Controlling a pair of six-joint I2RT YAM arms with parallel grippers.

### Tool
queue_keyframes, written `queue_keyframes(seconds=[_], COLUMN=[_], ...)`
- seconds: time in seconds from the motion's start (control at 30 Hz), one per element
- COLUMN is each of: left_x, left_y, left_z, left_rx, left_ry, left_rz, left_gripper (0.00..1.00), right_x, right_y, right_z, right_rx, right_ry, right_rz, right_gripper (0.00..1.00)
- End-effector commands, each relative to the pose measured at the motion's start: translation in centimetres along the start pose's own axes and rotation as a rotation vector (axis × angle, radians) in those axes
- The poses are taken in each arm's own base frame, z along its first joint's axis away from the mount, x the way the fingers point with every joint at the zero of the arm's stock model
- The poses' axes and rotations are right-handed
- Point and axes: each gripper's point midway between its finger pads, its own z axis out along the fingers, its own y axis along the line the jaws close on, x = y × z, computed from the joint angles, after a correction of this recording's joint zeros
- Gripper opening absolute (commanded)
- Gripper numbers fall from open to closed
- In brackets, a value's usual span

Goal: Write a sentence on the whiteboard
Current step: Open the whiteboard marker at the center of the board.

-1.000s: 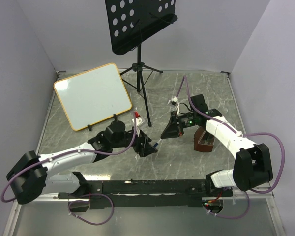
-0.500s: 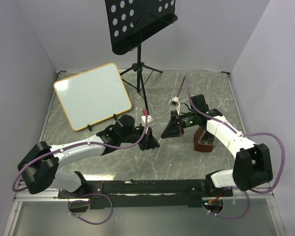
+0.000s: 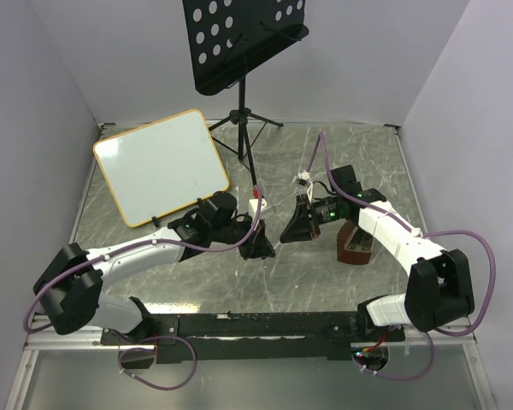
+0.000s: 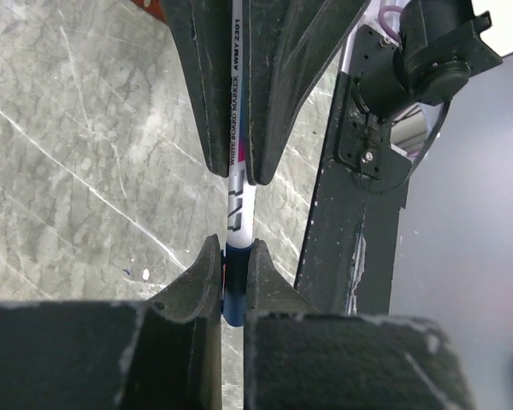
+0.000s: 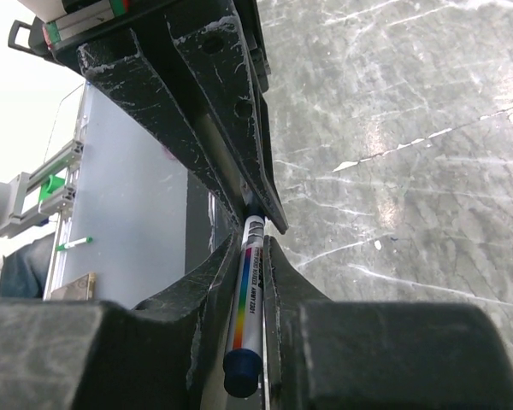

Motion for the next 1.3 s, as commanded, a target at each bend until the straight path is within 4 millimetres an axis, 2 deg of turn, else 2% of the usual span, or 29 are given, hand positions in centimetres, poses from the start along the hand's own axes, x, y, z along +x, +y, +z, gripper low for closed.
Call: queue_keyframes(seconds=[0.0,0.1,0.23,0.33,0.37,0.5,0.53,0.57,0.73,0.77,0.8,0.87,0.93,0.97,1.07,1.27], left_x=[-0.7,-1.0,-1.1,-0.9,-0.9,-1.0,-1.0,-1.0,-0.5,0.7,0.6,2.2,1.7,2.6,2.9,3.4], left_y=[0.6,0.8,0.8,0.9,0.9,0.8,0.8,0.8,0.8,0.9,0.7,0.7,-0.4,-0.5,-1.0,-0.5], left_z=[-0.4,-0.6,-0.6,-0.4,-0.4,-0.4,-0.5,-0.5,-1.1,-1.3,-2.0,-2.8,-3.5,-3.9,-4.5,-5.4], left_rx=[-0.002,-0.005,0.002,0.004,0.003,0.010,0.010,0.010,0.000,-0.004,-0.009,-0.032,-0.028,-0.038,-0.056,-0.115], left_ry=[0.004,0.000,0.000,0.004,0.003,-0.003,-0.005,-0.005,-0.008,0.006,-0.009,0.006,-0.024,0.007,0.024,0.062], left_rz=[0.016,0.016,0.017,0.010,0.010,0.007,0.005,0.005,-0.010,-0.037,-0.039,-0.080,-0.078,-0.122,-0.141,-0.158], left_gripper=[0.01,0.01,0.01,0.01,0.01,0.01,0.01,0.01,0.01,0.01,0.01,0.01,0.01,0.01,0.01,0.01], right_x=[-1.2,-1.1,-1.2,-1.2,-1.2,-1.3,-1.3,-1.3,-1.5,-1.9,-2.1,-2.7,-3.2,-3.7,-4.4,-4.8], right_y=[1.2,1.3,1.3,1.4,1.4,1.5,1.5,1.6,1.7,1.7,1.7,2.0,2.6,2.9,3.2,3.5], right_z=[0.0,0.0,0.0,0.0,0.0,0.1,0.0,0.0,-0.2,-0.6,-0.8,-1.6,-2.3,-2.6,-3.9,-4.7], right_rx=[-0.049,-0.056,-0.054,-0.058,-0.060,-0.069,-0.068,-0.069,-0.061,-0.052,-0.050,-0.046,-0.043,-0.041,-0.024,0.001], right_ry=[-0.012,-0.009,-0.009,-0.010,-0.010,-0.011,-0.013,-0.012,-0.013,-0.025,-0.035,-0.062,-0.077,-0.086,-0.133,-0.157], right_rz=[-0.054,-0.052,-0.053,-0.050,-0.047,-0.043,-0.044,-0.047,-0.065,-0.072,-0.075,-0.086,-0.094,-0.112,-0.131,-0.154], right_gripper=[0.24,0.32,0.32,0.27,0.21,0.12,0.02,0.00,0.00,0.00,0.00,0.00,0.00,0.00,0.00,0.00])
